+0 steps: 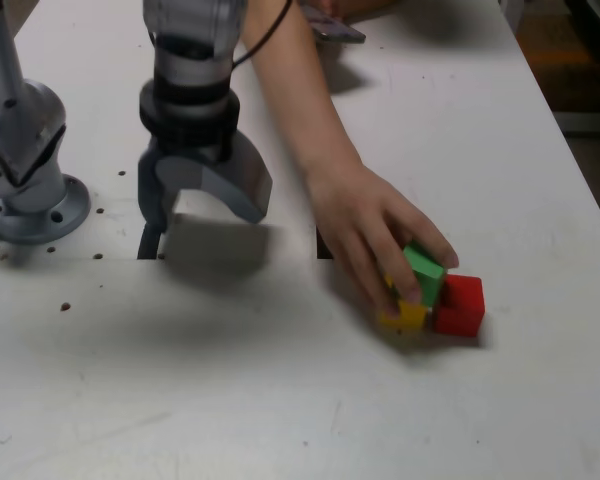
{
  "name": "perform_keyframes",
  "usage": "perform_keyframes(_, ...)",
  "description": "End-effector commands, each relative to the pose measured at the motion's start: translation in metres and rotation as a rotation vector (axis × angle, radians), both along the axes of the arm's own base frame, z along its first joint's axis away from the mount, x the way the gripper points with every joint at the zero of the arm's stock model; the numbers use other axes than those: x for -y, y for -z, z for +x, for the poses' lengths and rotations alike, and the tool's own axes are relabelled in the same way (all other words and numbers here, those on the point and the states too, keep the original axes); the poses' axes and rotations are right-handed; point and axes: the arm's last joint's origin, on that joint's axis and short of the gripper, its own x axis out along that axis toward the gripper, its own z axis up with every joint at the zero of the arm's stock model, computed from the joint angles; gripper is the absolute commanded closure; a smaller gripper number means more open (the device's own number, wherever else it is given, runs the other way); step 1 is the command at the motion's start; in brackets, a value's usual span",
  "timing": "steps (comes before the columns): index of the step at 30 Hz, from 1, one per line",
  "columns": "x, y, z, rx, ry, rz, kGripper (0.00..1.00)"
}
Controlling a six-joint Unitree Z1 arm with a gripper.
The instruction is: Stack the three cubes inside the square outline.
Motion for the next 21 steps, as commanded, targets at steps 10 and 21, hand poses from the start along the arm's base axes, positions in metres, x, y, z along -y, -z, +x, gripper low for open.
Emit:
perform_keyframes(10,0.025,-0.096,0.031,0.028,0.107,0.064,0.0)
perform_keyframes(21,0.063,-0.137,0.081,0.078,0.202,0.027,0.0)
